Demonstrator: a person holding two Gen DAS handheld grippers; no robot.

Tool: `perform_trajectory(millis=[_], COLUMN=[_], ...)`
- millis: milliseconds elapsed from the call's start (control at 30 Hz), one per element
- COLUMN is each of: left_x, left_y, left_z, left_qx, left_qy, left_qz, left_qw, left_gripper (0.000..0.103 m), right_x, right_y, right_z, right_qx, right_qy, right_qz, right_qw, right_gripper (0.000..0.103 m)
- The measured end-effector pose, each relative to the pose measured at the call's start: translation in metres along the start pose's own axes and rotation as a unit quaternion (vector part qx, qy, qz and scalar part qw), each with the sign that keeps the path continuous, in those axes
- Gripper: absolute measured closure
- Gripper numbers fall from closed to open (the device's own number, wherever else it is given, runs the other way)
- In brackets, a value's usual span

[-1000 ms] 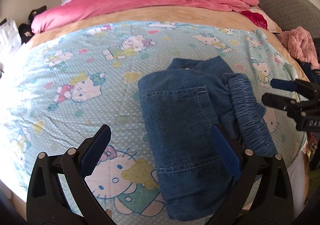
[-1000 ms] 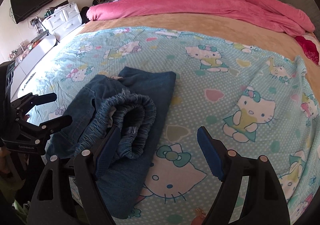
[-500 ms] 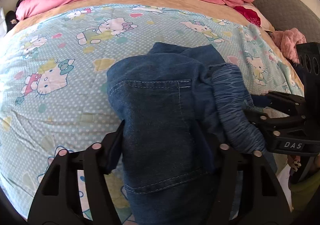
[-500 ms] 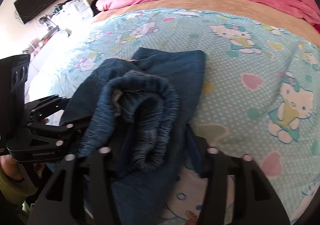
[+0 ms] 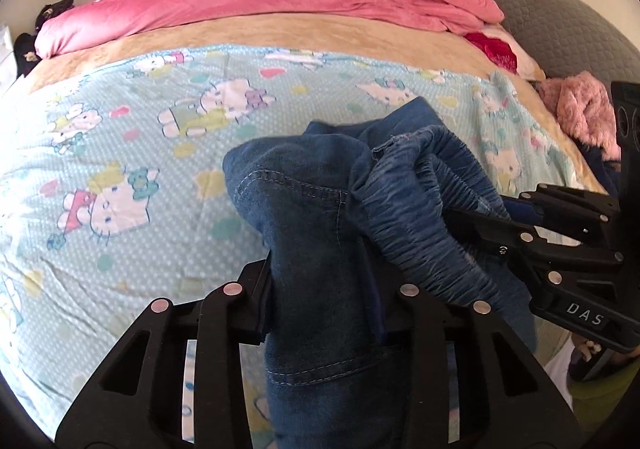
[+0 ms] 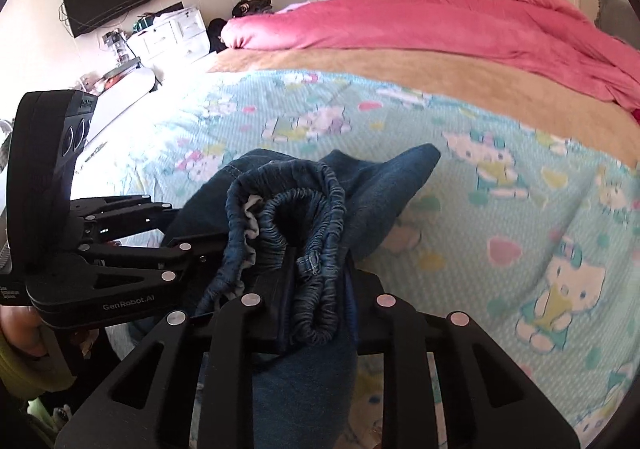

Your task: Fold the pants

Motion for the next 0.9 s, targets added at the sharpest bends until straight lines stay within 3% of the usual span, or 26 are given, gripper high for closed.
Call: perform_trajectory(millis=[400, 667, 900], left_x=[-0.052, -0.047, -0.040], left_y=[-0.006, -0.024, -0.029], left_z=[0.013, 0.017, 0.023], left_qx=[-0.010, -0.015, -0.025], left_qy=[-0.002, -0.004, -0.003], left_qz=[-0.035, -0.024, -0.018], left_qw=[0.9993, 0.9996, 0.9995], left_gripper=[0.077, 0.077, 0.077], right_x=[-0.044, -0.034, -0.022], right_y=[-0.019, -0.042, -0.045], right_z=[-0.015, -0.028, -0.046], right_qx=[0.019, 0.041, 0.060], right_qy=[0.019, 0.010, -0.023], right_qz=[-0.024, 0.006, 0.014], right_qw=[0.999, 0.999, 0.998], right_gripper=[0.084, 0.083, 0.072])
Point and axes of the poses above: each gripper's, at about its wrist camera, not at the fingertips, and y roughly against the way its jaws point, z to its left, x to its underside, the point moved 4 cm from there along -y, roughly the way its jaws point, and after that the axes turned 2 degrees about -z, right-handed, at the moved point
